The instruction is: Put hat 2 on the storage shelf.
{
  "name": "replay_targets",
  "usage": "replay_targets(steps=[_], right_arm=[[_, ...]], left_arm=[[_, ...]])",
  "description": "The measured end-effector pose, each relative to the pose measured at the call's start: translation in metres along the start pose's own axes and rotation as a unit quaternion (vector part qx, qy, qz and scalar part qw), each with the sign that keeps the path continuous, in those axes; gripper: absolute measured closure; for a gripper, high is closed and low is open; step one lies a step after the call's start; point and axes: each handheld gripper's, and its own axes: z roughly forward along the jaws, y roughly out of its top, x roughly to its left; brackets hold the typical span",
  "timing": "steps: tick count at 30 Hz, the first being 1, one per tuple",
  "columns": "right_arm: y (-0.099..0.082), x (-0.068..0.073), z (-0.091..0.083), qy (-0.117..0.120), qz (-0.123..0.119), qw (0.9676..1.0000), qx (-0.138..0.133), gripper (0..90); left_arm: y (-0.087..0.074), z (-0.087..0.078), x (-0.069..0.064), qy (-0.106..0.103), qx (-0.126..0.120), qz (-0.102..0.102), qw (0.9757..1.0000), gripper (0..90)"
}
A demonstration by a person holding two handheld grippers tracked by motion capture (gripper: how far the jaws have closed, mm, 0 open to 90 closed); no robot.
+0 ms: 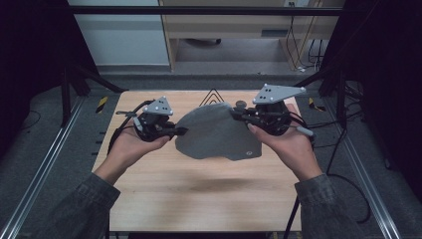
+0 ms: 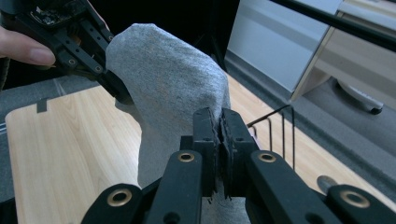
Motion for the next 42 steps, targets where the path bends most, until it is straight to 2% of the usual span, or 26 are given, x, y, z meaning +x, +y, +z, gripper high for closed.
replay_targets(steps=[3,8,13,22,26,31,37,39,42], right_arm=[[0.008,-0.004,-0.005,-0.002,-0.003,0.9999,-0.01,86.2],[0.016,-0.013,-0.01,-0.005,0.008,0.9996,-0.025,86.2],[0.023,-0.015,-0.017,-0.018,0.014,0.999,-0.037,86.2],[0.034,-0.021,-0.017,-0.041,0.023,0.9981,-0.04,86.2],[0.04,-0.03,-0.015,-0.055,0.03,0.9968,-0.05,86.2],[0.045,-0.041,-0.011,-0.065,0.032,0.9959,-0.055,86.2],[0.055,-0.057,-0.006,-0.076,0.041,0.9938,-0.069,86.2],[0.058,-0.063,-0.005,-0.08,0.042,0.9931,-0.075,86.2],[0.06,-0.07,-0.003,-0.084,0.047,0.9922,-0.079,86.2]], left_arm=[[0.008,-0.004,0.002,0.005,-0.005,0.004,1.0,86.4],[0.024,-0.011,0.004,0.014,-0.022,0.001,0.9996,86.5],[0.036,-0.017,0.004,0.021,-0.031,0.002,0.9993,86.4],[0.05,-0.02,0.007,0.036,-0.037,-0.004,0.9987,86.4],[0.06,-0.02,0.016,0.045,-0.046,-0.008,0.9979,86.4],[0.072,-0.02,0.025,0.059,-0.055,-0.002,0.9968,86.4],[0.083,-0.018,0.032,0.081,-0.079,0.002,0.9935,86.5],[0.086,-0.017,0.034,0.082,-0.089,-0.001,0.9927,86.5],[0.09,-0.011,0.037,0.088,-0.084,0.004,0.9926,86.5]])
